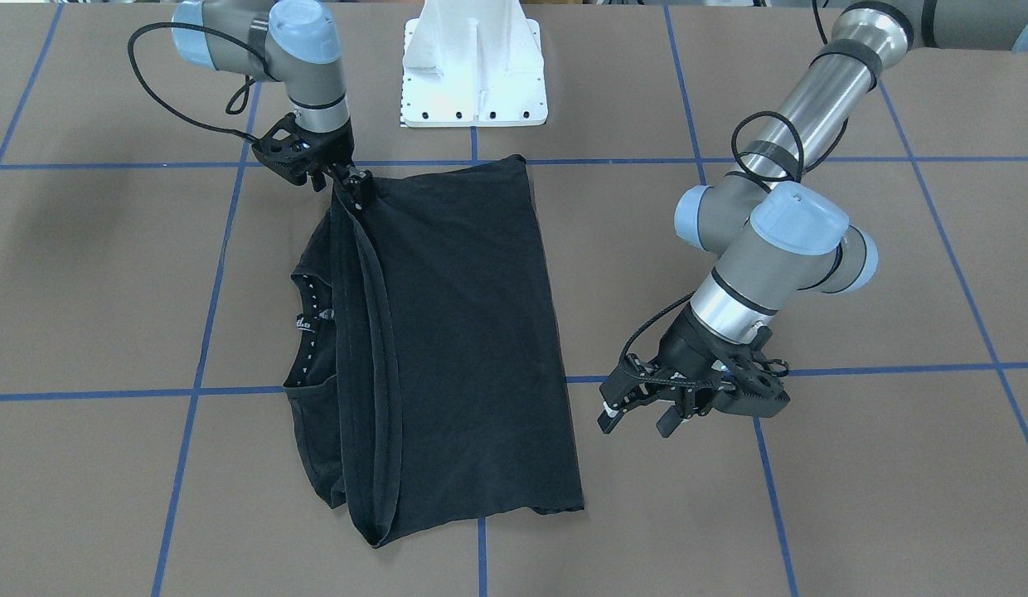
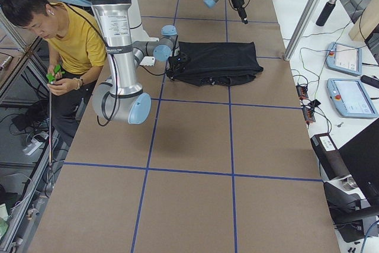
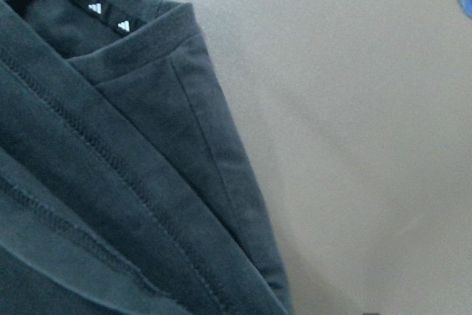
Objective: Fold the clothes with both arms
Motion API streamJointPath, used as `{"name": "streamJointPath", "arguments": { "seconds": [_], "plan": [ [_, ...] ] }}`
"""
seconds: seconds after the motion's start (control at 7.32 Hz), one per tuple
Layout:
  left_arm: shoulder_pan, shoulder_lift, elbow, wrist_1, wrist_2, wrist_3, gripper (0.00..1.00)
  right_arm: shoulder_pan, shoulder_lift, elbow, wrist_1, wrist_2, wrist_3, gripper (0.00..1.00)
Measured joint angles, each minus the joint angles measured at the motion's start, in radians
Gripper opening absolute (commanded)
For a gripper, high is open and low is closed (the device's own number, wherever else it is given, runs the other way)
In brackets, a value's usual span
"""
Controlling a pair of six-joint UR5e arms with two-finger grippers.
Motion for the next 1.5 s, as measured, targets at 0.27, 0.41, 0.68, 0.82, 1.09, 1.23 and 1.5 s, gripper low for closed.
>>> {"name": "streamJointPath", "arguments": {
  "seconds": [0.27,0.41,0.68,0.82,1.09,1.23,1.5],
  "plan": [
    [-0.001,0.0,-0.001,0.0,-0.001,0.0,1.0,-0.001,0.004,-0.006,0.002,0.001,0.001,0.16],
    [-0.001,0.0,-0.001,0.0,0.0,0.0,1.0,-0.001,0.004,-0.006,0.002,0.001,0.002,0.0],
    [-0.001,0.0,0.0,0.0,-0.001,0.0,1.0,0.003,0.003,-0.003,0.003,0.007,-0.005,0.0],
    [-0.001,0.001,0.0,0.0,0.0,0.0,1.0,0.004,0.003,-0.001,0.004,0.009,-0.006,0.0],
    [-0.001,0.006,0.0,0.0,-0.001,0.0,1.0,0.014,0.003,0.005,0.004,0.014,-0.008,0.0],
    [0.0,0.007,0.0,0.0,-0.001,0.0,1.0,0.018,0.003,0.011,0.004,0.016,-0.009,0.0],
    [-0.001,0.009,-0.002,0.0,-0.002,0.0,1.0,0.02,0.004,0.039,-0.004,0.029,-0.009,0.0]
  ]
}}
